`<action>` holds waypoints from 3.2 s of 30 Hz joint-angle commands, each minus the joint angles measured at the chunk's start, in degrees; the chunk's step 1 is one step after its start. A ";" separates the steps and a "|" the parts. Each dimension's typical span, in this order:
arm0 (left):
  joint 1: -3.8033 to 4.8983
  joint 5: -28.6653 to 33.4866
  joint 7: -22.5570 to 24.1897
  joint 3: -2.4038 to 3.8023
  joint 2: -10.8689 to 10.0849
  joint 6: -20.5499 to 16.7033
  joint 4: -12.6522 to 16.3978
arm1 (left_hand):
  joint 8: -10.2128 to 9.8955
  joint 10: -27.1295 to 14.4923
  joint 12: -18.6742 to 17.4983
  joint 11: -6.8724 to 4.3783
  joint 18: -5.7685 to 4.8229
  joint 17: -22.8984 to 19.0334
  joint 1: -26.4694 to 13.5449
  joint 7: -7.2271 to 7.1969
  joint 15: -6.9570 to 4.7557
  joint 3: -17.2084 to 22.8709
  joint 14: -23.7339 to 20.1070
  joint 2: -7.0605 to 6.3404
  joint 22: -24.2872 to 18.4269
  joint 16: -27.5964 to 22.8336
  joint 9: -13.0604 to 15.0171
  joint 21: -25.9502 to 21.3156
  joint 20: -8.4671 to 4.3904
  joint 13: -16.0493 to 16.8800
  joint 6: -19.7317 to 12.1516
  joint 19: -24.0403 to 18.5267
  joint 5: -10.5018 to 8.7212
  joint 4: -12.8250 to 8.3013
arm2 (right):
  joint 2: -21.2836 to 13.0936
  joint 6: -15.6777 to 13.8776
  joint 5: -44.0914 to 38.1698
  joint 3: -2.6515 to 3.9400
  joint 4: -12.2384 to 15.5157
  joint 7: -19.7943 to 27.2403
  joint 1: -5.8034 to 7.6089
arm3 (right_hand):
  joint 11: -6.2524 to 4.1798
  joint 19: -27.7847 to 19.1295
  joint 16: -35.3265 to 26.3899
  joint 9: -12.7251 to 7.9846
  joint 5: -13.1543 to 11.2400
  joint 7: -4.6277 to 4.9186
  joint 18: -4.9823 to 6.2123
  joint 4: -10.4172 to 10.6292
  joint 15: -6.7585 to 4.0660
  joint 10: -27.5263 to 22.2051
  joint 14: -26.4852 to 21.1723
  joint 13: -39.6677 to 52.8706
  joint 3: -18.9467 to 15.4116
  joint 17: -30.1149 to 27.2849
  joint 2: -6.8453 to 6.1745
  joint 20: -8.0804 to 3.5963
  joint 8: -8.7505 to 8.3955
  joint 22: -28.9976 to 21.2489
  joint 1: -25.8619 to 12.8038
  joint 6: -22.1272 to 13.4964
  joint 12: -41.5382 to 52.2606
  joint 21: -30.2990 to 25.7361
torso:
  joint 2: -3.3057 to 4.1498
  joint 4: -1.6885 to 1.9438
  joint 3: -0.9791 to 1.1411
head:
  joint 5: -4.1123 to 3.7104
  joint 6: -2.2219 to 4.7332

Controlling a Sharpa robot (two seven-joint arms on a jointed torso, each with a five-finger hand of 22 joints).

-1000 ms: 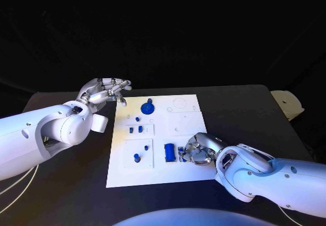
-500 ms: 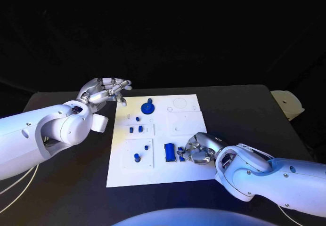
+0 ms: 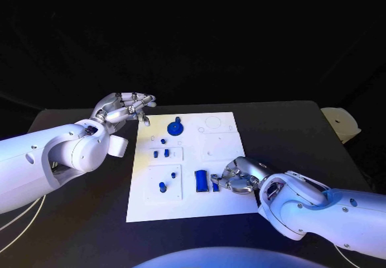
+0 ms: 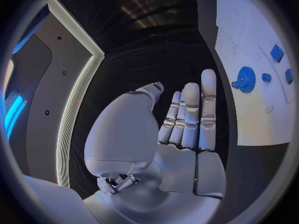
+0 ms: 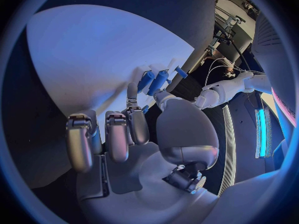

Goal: Assemble the parts on the task board

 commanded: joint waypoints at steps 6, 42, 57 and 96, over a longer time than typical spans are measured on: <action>0.05 0.07 0.32 0.03 -0.07 0.88 0.16 | 0.30 -0.35 0.18 -0.18 0.85 -0.07 0.22 0.12 0.11 -0.06 -0.39 0.21 -0.06 0.18 -0.06 -0.28 0.21 -0.06 -0.35 0.33 0.27 0.27 | -2.23 3.62 0.97 -0.01 1.55 5.46 -0.23 | -0.20 5.99 0.29 0.16 -1.44 -0.17 -0.39 -0.15 -0.33 1.57 5.87 9.32 -1.08 14.24 -1.20 -0.43 0.48 15.05 5.94 -0.62 0.33 0.26 | -0.01 -0.10 0.03 | 0.08 0.14; 0.05 0.07 0.33 0.03 -0.36 0.93 0.37 | 0.30 -0.35 0.18 -0.18 0.85 -0.07 0.22 0.12 0.11 -0.06 -0.39 0.21 -0.06 0.18 -0.06 -0.28 0.21 -0.06 -0.35 0.33 0.27 0.27 | 0.50 5.43 -1.09 0.00 -2.25 3.67 -0.90 | -0.36 5.99 0.31 0.16 -1.68 -0.36 -0.39 -0.30 -0.45 1.81 5.88 9.65 -1.60 14.28 -0.46 -0.52 0.80 15.05 9.88 -0.34 0.87 0.26 | 0.01 -0.01 0.01 | 0.21 -0.12; 0.05 0.10 0.44 -0.35 -0.25 0.94 0.12 | 0.43 -0.45 0.45 -0.18 0.85 -0.21 0.29 0.12 0.12 -0.17 -0.40 0.27 -0.11 0.28 -0.14 -0.33 0.22 -0.13 -0.40 0.37 0.27 0.48 | -2.37 -7.52 20.32 0.25 -1.74 23.40 1.37 | 0.48 5.99 -0.58 0.03 1.17 0.73 -0.39 -0.22 0.15 0.22 5.51 8.29 -2.13 12.76 -0.97 -0.13 -0.63 15.05 14.39 -3.34 -2.34 0.26 | -0.26 0.15 -0.16 | -0.22 0.99; -2.99 10.13 10.05 -0.92 11.99 -0.59 -18.30 | -14.88 -47.81 -26.41 -8.71 -9.71 -25.70 -27.56 -12.16 -3.90 -21.66 -59.99 8.36 -31.93 -68.94 -15.61 -46.30 -8.70 -11.00 -46.89 -62.14 -10.84 -13.68 | 16.07 4.27 67.03 2.21 -41.96 50.65 9.58 | 1.01 -84.01 -89.24 -31.86 -10.76 -3.09 -0.39 -16.59 4.41 -84.04 -83.93 -74.92 -14.46 -74.91 5.77 -1.85 -26.59 -74.95 -8.01 -59.14 -77.76 -89.74 | -6.50 -0.04 0.01 | 2.68 10.92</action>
